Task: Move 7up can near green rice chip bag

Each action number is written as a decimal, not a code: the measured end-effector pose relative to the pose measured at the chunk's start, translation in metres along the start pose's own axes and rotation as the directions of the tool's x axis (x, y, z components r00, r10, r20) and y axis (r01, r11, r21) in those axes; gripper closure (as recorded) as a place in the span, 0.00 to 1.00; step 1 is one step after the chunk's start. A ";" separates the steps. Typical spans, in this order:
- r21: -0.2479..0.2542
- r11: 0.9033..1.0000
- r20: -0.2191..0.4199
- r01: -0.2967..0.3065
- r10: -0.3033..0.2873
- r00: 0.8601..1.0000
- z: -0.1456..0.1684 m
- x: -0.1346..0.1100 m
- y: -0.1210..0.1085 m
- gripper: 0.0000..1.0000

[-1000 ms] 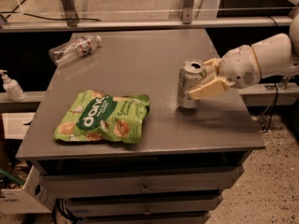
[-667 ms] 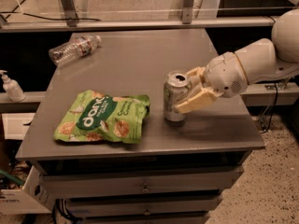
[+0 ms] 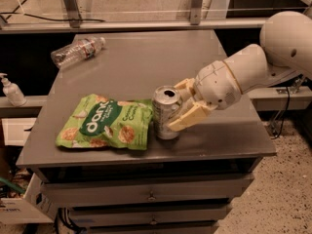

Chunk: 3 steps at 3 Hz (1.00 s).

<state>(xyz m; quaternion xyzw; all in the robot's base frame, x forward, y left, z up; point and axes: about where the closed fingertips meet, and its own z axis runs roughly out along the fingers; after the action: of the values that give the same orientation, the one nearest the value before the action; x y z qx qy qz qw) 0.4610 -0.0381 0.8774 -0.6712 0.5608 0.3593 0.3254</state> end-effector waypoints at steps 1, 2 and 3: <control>0.001 1.000 -0.016 0.012 -0.012 1.000 0.002 0.003 -0.003 0.82; 0.016 1.000 -0.013 0.023 -0.023 1.000 0.000 0.007 -0.008 0.59; 0.031 0.999 -0.007 0.040 -0.039 0.999 -0.003 0.009 -0.010 0.36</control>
Offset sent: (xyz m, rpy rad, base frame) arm 0.0158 -0.0115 -0.0078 0.0015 -0.0505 -0.0178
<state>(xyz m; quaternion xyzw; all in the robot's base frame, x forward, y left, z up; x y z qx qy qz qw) 0.4724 -0.0432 0.8718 -0.6782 0.5540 0.3419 0.3410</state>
